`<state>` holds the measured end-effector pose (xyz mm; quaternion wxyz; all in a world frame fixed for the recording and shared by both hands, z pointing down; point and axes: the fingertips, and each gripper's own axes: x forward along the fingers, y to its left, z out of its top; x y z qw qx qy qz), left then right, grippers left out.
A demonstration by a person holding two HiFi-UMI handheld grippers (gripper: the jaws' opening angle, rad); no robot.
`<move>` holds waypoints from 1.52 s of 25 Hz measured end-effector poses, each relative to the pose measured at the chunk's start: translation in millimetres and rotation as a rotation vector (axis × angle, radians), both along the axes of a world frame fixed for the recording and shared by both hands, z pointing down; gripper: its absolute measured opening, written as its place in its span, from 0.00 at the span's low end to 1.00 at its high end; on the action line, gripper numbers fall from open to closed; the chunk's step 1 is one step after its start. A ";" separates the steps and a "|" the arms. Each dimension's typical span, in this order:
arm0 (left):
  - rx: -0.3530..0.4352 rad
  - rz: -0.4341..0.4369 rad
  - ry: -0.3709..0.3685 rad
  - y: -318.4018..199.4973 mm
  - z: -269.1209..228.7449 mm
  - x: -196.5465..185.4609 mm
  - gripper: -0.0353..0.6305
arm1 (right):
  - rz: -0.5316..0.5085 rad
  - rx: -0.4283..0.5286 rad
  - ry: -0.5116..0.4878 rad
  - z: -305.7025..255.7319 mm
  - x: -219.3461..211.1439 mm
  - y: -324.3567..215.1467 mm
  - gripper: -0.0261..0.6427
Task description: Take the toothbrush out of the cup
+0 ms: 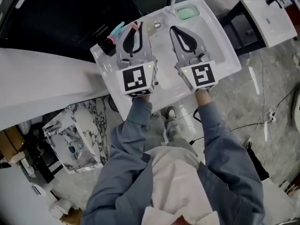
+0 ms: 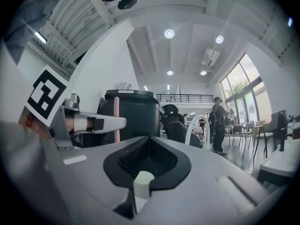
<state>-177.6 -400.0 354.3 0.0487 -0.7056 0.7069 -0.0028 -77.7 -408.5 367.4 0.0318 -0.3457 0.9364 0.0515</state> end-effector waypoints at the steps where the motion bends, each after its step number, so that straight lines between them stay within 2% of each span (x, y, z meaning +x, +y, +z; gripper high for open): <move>1: 0.006 0.009 -0.008 9.6 -3.2 3.6 0.23 | 0.004 0.000 -0.002 -2.6 1.7 4.9 0.05; 6: 0.021 0.012 -0.016 40.4 -3.1 7.3 0.23 | 0.009 -0.016 -0.008 -4.2 1.2 21.2 0.05; 16: 0.029 0.040 -0.024 57.7 10.1 8.8 0.23 | 0.022 -0.032 0.003 -0.1 -7.5 36.1 0.05; 30: 0.027 0.055 -0.011 62.8 12.5 8.6 0.23 | 0.028 -0.007 0.004 -9.4 -20.3 42.4 0.05; 38: -0.002 0.061 0.016 64.3 14.5 8.6 0.23 | 0.041 -0.009 0.012 -6.5 -23.6 43.5 0.05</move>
